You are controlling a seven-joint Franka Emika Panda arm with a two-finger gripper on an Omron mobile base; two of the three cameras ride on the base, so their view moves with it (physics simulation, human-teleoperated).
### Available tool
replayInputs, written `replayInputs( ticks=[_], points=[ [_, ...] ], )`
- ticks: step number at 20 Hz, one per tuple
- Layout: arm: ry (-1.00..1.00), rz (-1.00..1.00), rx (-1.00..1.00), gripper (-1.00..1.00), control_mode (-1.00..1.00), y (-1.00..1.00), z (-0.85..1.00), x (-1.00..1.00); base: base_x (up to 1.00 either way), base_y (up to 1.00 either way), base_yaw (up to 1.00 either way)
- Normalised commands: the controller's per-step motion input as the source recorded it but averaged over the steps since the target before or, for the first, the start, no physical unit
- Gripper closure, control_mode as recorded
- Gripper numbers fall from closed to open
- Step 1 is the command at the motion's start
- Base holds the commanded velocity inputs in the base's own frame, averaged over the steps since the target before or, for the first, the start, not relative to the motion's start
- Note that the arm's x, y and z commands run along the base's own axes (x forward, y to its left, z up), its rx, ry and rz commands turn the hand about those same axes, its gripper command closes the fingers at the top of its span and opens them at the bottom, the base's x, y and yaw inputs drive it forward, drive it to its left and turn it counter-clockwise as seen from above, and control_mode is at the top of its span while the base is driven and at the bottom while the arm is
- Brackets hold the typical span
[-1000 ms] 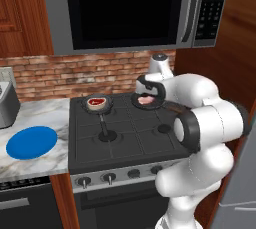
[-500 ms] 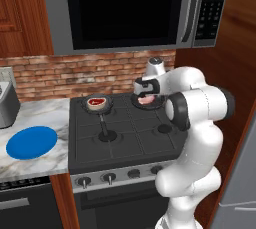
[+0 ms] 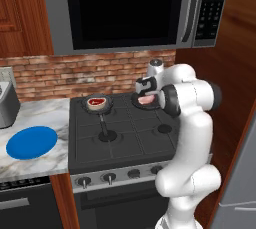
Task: Place one of the steaks on the plate and the other in the bowl. Then place the bowl in the fridge.
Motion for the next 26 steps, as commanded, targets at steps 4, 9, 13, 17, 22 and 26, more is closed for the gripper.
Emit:
replayInputs(
  ticks=[4, 9, 13, 17, 22, 26],
  points=[
    [0.0, 0.0, 0.0, -1.0, -1.0, -0.23, -0.22, 0.47, 0.0, 0.0, 0.0],
    [0.0, 0.0, 0.0, -1.0, -1.0, -0.12, -0.23, 0.43, 0.0, 0.0, 0.0],
    [0.0, 0.0, 0.0, -1.0, -1.0, -0.07, -0.3, 0.28, 0.0, 0.0, 0.0],
    [0.0, 0.0, 0.0, -1.0, -1.0, -0.02, -0.32, 0.19, 0.0, 0.0, 0.0],
    [0.0, 0.0, 0.0, -1.0, -1.0, -0.01, -0.31, 0.17, 0.0, 0.0, 0.0],
    [0.0, 0.0, 0.0, -1.0, -1.0, 0.0, -0.27, 0.19, 0.0, 0.0, 0.0]
  ],
)
